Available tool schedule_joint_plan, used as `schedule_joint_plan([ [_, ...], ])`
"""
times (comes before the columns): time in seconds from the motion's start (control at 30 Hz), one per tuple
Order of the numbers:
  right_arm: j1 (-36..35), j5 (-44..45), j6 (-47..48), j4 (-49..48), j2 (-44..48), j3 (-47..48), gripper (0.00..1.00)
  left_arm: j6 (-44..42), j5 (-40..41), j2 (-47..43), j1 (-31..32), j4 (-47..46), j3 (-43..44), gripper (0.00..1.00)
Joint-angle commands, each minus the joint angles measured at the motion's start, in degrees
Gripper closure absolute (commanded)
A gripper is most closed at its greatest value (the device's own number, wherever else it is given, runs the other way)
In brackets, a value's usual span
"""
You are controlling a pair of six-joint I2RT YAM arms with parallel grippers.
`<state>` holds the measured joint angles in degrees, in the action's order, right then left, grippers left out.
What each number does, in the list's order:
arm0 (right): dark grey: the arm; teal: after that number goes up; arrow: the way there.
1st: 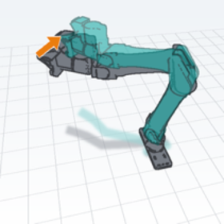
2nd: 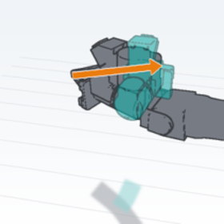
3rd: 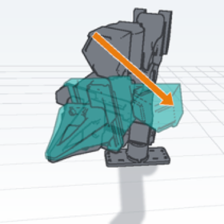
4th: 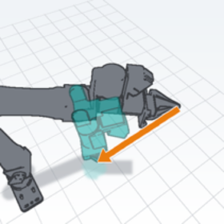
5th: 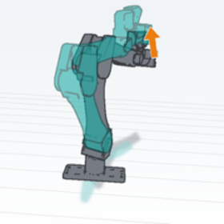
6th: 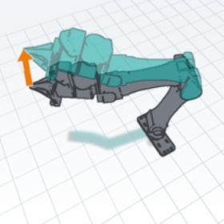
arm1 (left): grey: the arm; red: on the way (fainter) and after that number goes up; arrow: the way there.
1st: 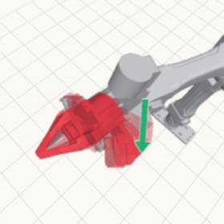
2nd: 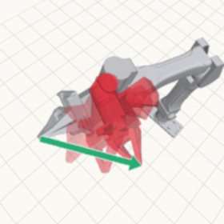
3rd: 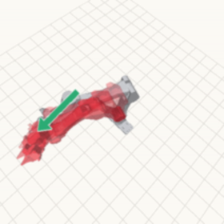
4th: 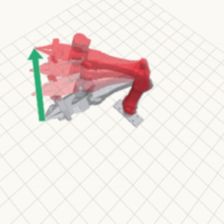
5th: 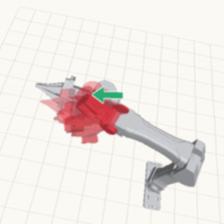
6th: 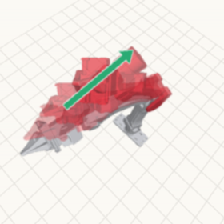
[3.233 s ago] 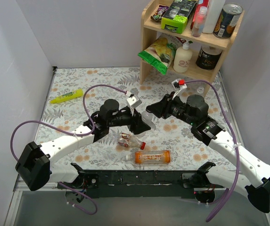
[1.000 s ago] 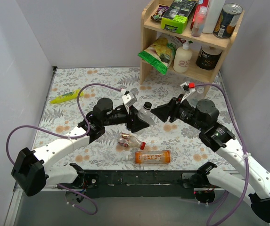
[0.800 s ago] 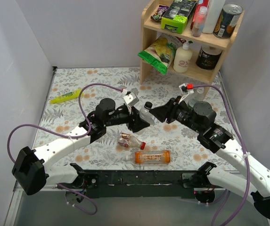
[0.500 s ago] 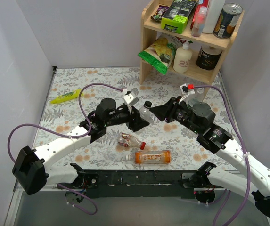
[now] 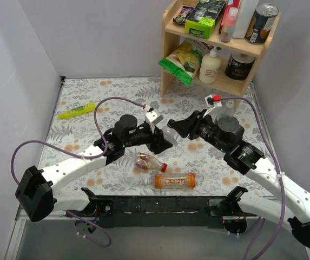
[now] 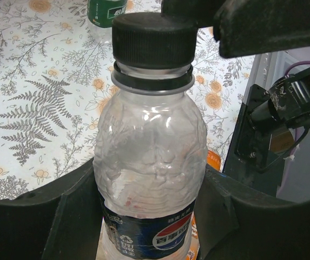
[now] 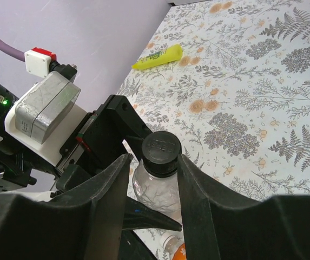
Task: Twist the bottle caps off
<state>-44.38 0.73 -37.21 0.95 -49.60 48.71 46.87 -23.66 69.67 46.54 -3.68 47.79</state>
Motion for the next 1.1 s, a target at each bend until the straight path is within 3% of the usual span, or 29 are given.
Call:
schedule_joint_plan([
  [0.0, -0.3, 0.8, 0.5, -3.1, -0.3, 3.1, 0.51, -1.3, 1.0, -0.3, 0.7, 0.3, 2.6, 0.96],
  [0.57, -0.4, -1.7, 0.2, -3.9, -3.2, 3.7, 0.50, -2.2, 1.4, -0.1, 2.1, 1.0, 2.9, 0.96],
  [0.73, -0.4, -0.9, 1.3, -3.4, -3.0, 3.6, 0.63, -1.7, -0.3, -0.1, 2.1, 0.4, 2.7, 0.96],
  [0.9, 1.4, -0.8, 7.6, -2.9, -0.8, 3.3, 0.79, -0.7, -9.9, -0.7, 1.9, -2.5, 2.0, 0.96],
  [1.07, 7.8, -21.5, 13.1, -6.6, 0.2, 4.1, 0.81, 2.0, -25.2, 1.0, -0.4, -6.5, 1.9, 0.96],
])
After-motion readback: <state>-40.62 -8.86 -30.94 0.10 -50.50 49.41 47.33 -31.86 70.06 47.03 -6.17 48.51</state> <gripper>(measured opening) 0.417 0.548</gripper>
